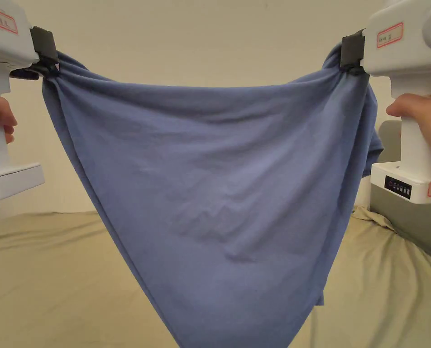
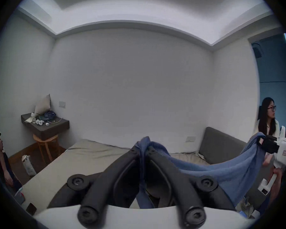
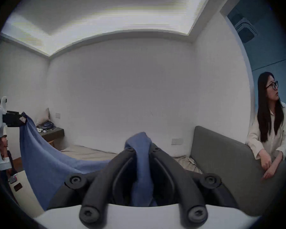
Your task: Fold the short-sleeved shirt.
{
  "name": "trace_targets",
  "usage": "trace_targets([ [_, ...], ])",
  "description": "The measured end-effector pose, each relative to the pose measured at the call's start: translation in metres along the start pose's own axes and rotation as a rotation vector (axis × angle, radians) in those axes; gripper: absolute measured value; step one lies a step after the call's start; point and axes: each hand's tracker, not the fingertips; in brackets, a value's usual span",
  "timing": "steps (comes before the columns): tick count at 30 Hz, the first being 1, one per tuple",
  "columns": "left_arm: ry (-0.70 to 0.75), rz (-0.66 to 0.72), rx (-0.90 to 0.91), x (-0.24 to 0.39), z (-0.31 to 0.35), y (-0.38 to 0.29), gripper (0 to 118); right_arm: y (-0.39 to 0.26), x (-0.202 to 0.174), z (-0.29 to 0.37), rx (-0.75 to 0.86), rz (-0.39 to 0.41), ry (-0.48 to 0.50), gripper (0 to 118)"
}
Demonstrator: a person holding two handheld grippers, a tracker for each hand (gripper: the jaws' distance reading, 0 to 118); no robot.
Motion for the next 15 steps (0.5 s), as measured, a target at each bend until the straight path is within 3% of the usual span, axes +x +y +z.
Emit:
trace_targets([
  [6,0.086,0.025,-0.077,-0.015,-0.096,-0.082,3,-0.078,-0.013,-0.106,-0.141,0.001,-0.03,13],
  [10,0.131,0.038,-0.172,-0.034,-0.153,-0.187,3,-0.178,-0.018,-0.169,-0.292,0.005,-0.032,13],
  [12,0.162,0.038,-0.245,-0.039,-0.172,-0.243,3,-0.234,-0.023,-0.183,-0.361,-0.038,-0.013,13],
  [15,0.17,0.12,-0.395,-0.053,-0.199,-0.318,3,-0.309,-0.026,-0.202,-0.486,-0.035,-0.029,13],
])
